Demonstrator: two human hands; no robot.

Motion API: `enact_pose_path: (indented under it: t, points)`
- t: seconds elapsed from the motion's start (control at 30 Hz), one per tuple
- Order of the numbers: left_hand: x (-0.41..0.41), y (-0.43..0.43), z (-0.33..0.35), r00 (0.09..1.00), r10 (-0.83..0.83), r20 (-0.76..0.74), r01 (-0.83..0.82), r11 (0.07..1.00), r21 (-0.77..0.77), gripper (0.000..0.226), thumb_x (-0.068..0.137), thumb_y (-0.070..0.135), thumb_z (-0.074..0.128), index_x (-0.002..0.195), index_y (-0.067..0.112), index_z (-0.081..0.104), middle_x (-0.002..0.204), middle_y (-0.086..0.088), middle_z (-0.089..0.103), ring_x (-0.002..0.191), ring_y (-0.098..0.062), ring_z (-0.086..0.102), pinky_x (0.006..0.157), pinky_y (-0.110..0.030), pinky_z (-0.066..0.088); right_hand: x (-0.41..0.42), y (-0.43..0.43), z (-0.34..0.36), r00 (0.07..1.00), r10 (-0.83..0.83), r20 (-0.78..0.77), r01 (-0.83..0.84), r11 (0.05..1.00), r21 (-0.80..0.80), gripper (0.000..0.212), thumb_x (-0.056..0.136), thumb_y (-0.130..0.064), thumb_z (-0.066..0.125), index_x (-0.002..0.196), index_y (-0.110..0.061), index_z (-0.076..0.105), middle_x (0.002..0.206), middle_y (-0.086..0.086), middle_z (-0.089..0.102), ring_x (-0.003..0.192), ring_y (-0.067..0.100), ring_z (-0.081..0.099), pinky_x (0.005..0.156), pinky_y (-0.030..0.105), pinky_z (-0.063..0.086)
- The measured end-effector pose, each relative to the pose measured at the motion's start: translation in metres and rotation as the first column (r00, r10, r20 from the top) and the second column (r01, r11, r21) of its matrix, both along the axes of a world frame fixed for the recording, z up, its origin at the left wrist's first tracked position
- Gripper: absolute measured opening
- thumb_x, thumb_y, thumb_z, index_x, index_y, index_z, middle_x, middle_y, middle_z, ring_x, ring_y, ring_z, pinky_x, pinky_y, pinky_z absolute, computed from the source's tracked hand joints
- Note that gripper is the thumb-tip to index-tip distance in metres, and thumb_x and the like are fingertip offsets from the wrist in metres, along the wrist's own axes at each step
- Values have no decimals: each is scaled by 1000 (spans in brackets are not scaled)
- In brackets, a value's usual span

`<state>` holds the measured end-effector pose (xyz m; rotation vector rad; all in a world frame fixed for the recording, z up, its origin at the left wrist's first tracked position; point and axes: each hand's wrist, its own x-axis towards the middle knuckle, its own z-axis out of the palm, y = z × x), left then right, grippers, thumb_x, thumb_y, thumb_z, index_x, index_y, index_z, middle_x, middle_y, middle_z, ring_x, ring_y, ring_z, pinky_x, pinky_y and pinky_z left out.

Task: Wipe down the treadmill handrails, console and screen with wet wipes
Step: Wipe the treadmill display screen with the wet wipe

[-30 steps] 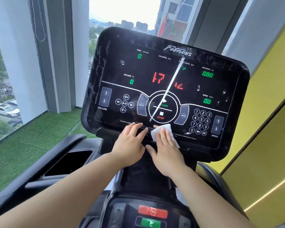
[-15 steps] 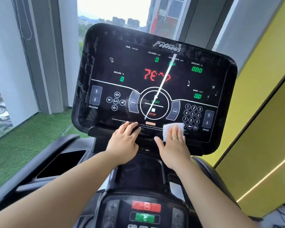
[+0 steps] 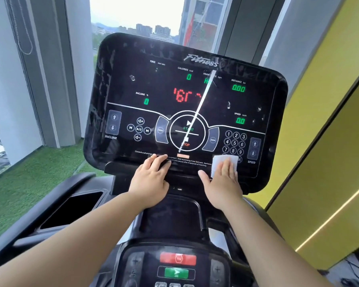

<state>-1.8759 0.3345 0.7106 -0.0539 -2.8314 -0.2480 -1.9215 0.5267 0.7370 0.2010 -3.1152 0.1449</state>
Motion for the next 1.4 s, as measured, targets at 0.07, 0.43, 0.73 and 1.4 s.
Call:
enact_pose_path:
  t: [0.07, 0.43, 0.73, 1.4]
  points:
    - [2, 2, 1, 1000, -3, -29, 4, 1000, 20, 74, 74, 35, 19, 144, 16, 38, 152, -4, 29, 142, -30, 21, 113, -40, 22, 3, -18, -3, 997, 77, -9, -77, 997, 1, 82, 95, -61, 12, 149, -3, -10, 155, 15, -22, 145, 24, -19, 119, 37, -7]
    - [-12, 46, 19, 953, -291, -79, 292, 956, 1, 58, 77, 25, 31, 124, 12, 61, 126, -9, 58, 116, -32, 54, 90, -40, 51, -7, 35, -5, 999, -27, -19, 27, 1000, 13, 79, 95, -61, 10, 151, -8, -9, 157, 13, -20, 145, 21, -18, 119, 37, -4]
    - [-34, 68, 19, 946, -323, -32, 323, 946, -15, 60, 92, 20, 36, 150, 20, 21, 156, 3, 20, 143, -17, 12, 114, -25, 11, -6, 24, -7, 998, 52, -37, -53, 998, -15, 76, 96, -58, 10, 151, -7, -6, 156, 14, -19, 145, 24, -17, 118, 38, -7]
    - [-41, 64, 8, 934, -309, -179, 306, 951, -44, 55, 70, 24, 32, 109, 15, 70, 116, 0, 66, 104, -25, 64, 77, -35, 57, -27, 67, -5, 986, -163, -39, 152, 969, -193, 82, 95, -60, 13, 147, -5, -18, 154, 16, -26, 142, 25, -25, 119, 36, -7]
